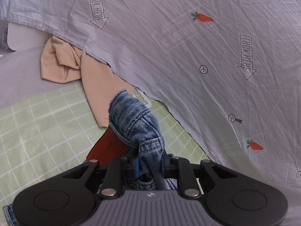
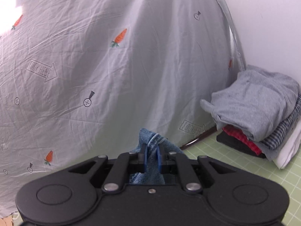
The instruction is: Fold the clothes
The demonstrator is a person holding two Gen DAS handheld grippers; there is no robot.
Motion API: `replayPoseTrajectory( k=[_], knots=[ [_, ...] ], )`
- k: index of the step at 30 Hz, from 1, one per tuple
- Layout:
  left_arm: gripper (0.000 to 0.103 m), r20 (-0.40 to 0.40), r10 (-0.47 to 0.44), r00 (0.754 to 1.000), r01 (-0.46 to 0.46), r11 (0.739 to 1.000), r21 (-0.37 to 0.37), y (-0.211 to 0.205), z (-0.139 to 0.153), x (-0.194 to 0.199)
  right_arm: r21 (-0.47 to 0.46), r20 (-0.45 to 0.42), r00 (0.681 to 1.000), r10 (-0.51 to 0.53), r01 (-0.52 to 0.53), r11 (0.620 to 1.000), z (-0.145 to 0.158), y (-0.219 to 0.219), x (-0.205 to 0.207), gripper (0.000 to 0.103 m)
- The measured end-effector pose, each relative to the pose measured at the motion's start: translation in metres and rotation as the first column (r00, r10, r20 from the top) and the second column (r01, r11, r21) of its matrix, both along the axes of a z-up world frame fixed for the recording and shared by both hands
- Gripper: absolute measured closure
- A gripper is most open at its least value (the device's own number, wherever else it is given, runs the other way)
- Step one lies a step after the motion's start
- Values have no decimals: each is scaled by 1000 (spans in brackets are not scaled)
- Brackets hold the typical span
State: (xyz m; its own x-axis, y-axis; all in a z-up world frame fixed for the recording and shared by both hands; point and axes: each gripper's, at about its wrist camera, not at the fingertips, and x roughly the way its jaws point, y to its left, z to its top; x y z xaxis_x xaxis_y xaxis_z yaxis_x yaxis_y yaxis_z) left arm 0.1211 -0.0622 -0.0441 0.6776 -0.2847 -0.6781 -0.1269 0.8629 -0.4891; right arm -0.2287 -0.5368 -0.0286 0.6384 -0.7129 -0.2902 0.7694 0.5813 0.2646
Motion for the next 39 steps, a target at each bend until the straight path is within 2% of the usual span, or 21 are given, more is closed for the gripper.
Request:
replayPoseTrajectory(
  k=[2, 5, 8, 9, 12, 14, 15, 19, 22, 25, 28, 29, 30, 31, 33, 35, 39],
  knots=[
    [81, -48, 9, 999, -8, 1000, 27, 1, -16, 2, 7, -78, 997, 6, -6, 1000, -13, 3, -3, 92],
    [79, -141, 8, 990, -10, 1000, -13, 4, -49, 3, 202, -242, 970, 14, 36, 979, -63, -1, -8, 92],
    [77, -118, -23, 993, 28, 999, 37, -5, -50, 0, 346, -450, 891, 60, 112, 932, -115, 5, -10, 92],
    [77, -118, -35, 992, 42, 998, 54, -9, -49, 2, 360, -478, 876, 65, 128, 924, -123, 8, -12, 91],
    [76, -131, -46, 990, 55, 996, 66, -14, -48, 8, 334, -485, 872, 60, 122, 935, -122, 12, -10, 83],
    [76, -139, -42, 989, 51, 997, 60, -14, -50, 8, 284, -492, 869, 54, 102, 953, -114, 12, -2, 67],
    [76, -142, -41, 989, 50, 997, 59, -14, -51, 8, 254, -499, 865, 53, 87, 963, -110, 12, 5, 64],
    [69, -154, -39, 987, 49, 997, 65, -18, -54, 11, 141, -553, 825, 115, -43, 989, -102, 15, 40, 49],
    [65, -163, -31, 986, 42, 997, 63, -18, -57, 12, 87, -615, 768, 182, -163, 983, -106, 20, 71, 37],
    [63, -175, -31, 984, 43, 997, 66, -19, -59, 16, 84, -687, 677, 262, -285, 955, -121, 22, 106, 29],
    [65, -188, -55, 981, 72, 994, 83, -22, -61, 24, 75, -770, 586, 251, -309, 948, -139, 18, 129, 32],
    [75, -187, -68, 980, 87, 992, 95, -23, -62, 26, 73, -785, 569, 245, -308, 949, -142, 15, 133, 46],
    [79, -186, -73, 980, 93, 991, 99, -24, -62, 28, 77, -778, 577, 249, -306, 949, -139, 11, 133, 63],
    [80, -186, -75, 980, 95, 990, 100, -24, -62, 31, 81, -771, 584, 253, -305, 949, -136, 7, 133, 89],
    [82, -186, -66, 980, 85, 992, 94, -23, -61, 36, 63, -759, 604, 243, -302, 951, -129, -1, 133, 93],
    [84, -172, -65, 983, 84, 991, 103, -21, -55, 43, -47, -748, 644, 160, -291, 955, -111, -9, 133, 94],
    [85, -125, -70, 990, 84, 990, 115, -17, -40, 59, -177, -629, 776, 38, -190, 966, -62, -47, 125, 95]
  ],
)
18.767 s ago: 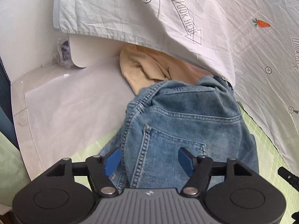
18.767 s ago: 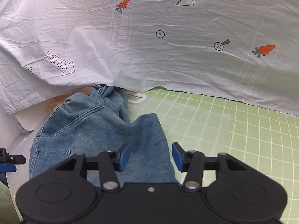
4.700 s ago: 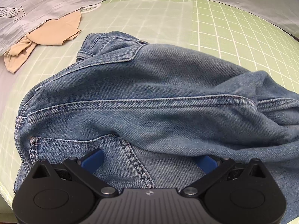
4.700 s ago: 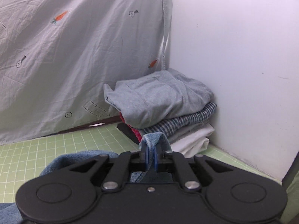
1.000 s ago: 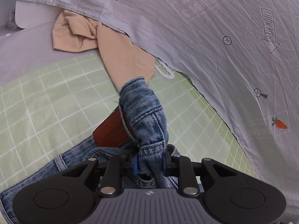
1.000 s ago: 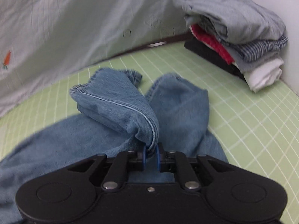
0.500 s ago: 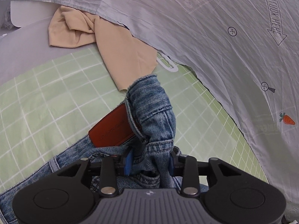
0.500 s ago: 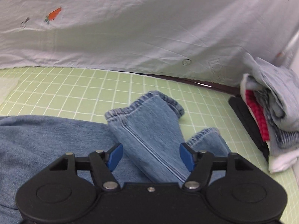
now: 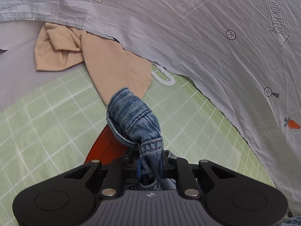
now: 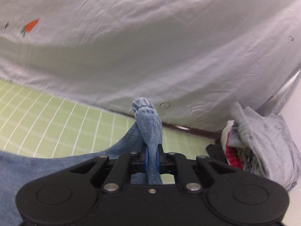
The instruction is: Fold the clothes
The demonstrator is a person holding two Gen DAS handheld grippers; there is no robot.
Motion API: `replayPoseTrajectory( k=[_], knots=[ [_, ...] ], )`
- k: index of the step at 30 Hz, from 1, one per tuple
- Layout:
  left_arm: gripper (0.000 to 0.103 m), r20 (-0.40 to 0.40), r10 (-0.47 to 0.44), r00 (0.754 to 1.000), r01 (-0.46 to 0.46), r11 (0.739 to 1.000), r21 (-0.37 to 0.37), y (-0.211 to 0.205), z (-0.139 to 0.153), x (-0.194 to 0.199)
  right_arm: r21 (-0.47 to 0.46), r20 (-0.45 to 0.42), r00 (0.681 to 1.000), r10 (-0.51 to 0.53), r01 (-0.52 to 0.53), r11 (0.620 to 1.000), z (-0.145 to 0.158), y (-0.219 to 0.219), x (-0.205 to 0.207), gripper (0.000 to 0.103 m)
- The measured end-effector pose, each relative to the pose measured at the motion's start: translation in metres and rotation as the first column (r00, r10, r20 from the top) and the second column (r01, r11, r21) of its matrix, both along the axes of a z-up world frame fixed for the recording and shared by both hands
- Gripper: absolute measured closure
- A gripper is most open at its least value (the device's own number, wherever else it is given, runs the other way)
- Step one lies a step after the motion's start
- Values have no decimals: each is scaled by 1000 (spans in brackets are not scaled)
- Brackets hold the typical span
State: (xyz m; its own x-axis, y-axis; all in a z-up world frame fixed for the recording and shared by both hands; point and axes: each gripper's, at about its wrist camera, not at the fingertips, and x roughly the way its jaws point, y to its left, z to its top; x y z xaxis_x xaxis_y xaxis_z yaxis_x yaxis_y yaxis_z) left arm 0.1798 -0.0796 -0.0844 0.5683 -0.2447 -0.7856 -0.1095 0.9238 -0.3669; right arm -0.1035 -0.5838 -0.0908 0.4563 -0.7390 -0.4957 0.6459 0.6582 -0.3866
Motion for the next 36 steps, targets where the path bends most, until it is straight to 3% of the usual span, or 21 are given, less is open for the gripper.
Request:
replayPoseTrajectory(
  k=[2, 4, 5, 6, 7, 8, 9, 11, 12, 13, 14, 18, 24, 29, 32, 34, 36],
  knots=[
    [85, 35, 24, 999, -24, 1000, -7, 2, 5, 5, -68, 96, 995, 16, -10, 998, 23, -13, -4, 95],
    [82, 33, 67, 997, -66, 997, -34, 6, 2, 11, -164, 108, 993, 51, -33, 986, 33, -15, -1, 95],
    [75, 5, 86, 996, -85, 996, -33, 5, -2, 16, -180, 97, 993, 60, -42, 983, 34, -17, 3, 93],
    [72, -22, 97, 995, -98, 995, -23, 4, -7, 21, -167, 89, 994, 56, -41, 985, 33, -21, 8, 92],
    [66, -48, 90, 995, -90, 996, 9, 1, -10, 24, -143, 78, 996, 37, -26, 989, 29, -26, 12, 80],
    [61, -63, 72, 995, -69, 997, 39, -3, -12, 24, -99, 60, 998, -7, 13, 995, 21, -32, 14, 60],
    [57, -56, 45, 997, -42, 998, 51, -6, -12, 20, -59, 38, 998, -51, 53, 997, 14, -36, 14, 54],
    [31, -24, -16, 1000, 18, 997, 72, -10, -6, 6, 16, 29, 993, -110, 110, 994, 0, -34, 3, 52],
    [25, -16, -43, 999, 44, 995, 93, -11, -3, -3, 52, 34, 991, -131, 129, 990, -7, -29, -6, 48],
    [21, -9, -63, 998, 63, 991, 118, -10, 0, -12, 85, 39, 989, -144, 140, 987, -13, -23, -16, 39],
    [21, -4, -67, 998, 67, 987, 149, -8, 3, -24, 113, 31, 988, -154, 149, 982, -20, -16, -25, 32],
    [20, -43, -26, 999, 35, 971, 237, 16, 0, -65, 215, -37, 981, -189, 192, 957, -53, 22, -64, 31],
    [19, -144, 48, 988, -14, 973, 229, 69, -21, -128, 321, -81, 960, -269, 281, 904, -81, 69, -117, 22],
    [15, -193, 73, 978, -45, 988, 150, 100, -38, -161, 354, -85, 950, -300, 310, 882, -84, 91, -143, 19],
    [14, -230, 76, 970, -66, 996, 52, 111, -52, -169, 370, -86, 952, -295, 305, 878, -84, 103, -148, 19],
    [11, -231, 77, 970, -80, 997, -4, 115, -58, -173, 360, -83, 956, -280, 291, 886, -81, 114, -150, 19],
    [11, -214, 66, 975, -69, 998, -8, 114, -58, -176, 342, -81, 962, -260, 272, 900, -77, 125, -150, 19]
  ],
)
